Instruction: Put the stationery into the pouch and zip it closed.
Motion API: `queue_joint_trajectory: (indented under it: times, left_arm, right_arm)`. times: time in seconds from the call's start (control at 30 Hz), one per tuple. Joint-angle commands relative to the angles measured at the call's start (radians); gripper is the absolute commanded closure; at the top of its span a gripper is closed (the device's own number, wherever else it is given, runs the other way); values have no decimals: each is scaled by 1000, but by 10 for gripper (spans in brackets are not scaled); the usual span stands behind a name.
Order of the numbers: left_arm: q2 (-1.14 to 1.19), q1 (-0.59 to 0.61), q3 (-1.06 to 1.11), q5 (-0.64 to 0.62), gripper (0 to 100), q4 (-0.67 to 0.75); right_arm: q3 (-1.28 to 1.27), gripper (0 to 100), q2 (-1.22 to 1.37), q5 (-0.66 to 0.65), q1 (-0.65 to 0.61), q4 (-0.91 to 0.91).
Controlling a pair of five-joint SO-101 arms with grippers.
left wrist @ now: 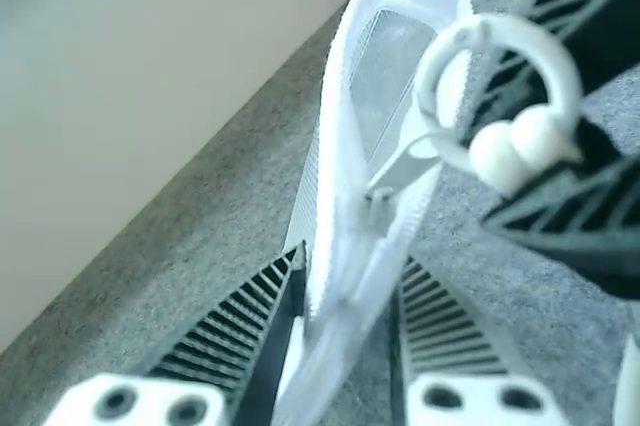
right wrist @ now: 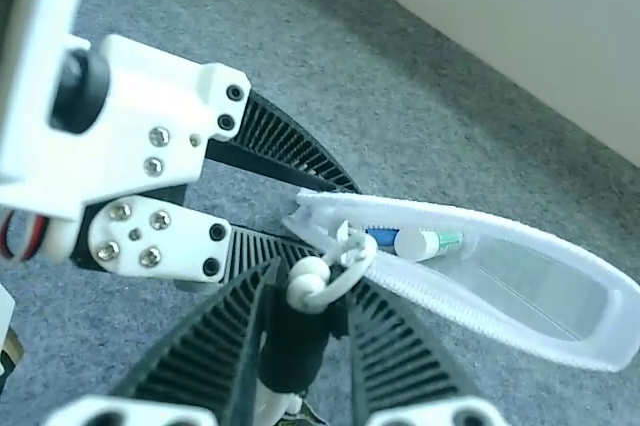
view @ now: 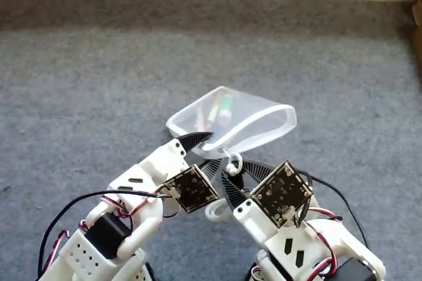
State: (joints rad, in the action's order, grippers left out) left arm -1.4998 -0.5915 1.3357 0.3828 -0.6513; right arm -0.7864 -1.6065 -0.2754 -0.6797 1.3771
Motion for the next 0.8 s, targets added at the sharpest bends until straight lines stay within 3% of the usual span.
queue_joint_trajectory:
  times: [0.0, 0.13, 0.33, 0.77]
  left_arm:
    - [-19, -8, -74, -12, 874, -5]
    - [-56, -8, -70, -14, 867, -6]
    - [-248, -8, -64, -78, 768, -121]
    - [-308, -7, 15, -77, 797, -126]
  right_arm:
    - [62, 993, -2, -14, -12, -10]
    - [59, 993, -1, -14, -10, -21]
    - [59, 993, -1, -14, -13, -21]
    - [59, 993, -1, -11, -15, -16]
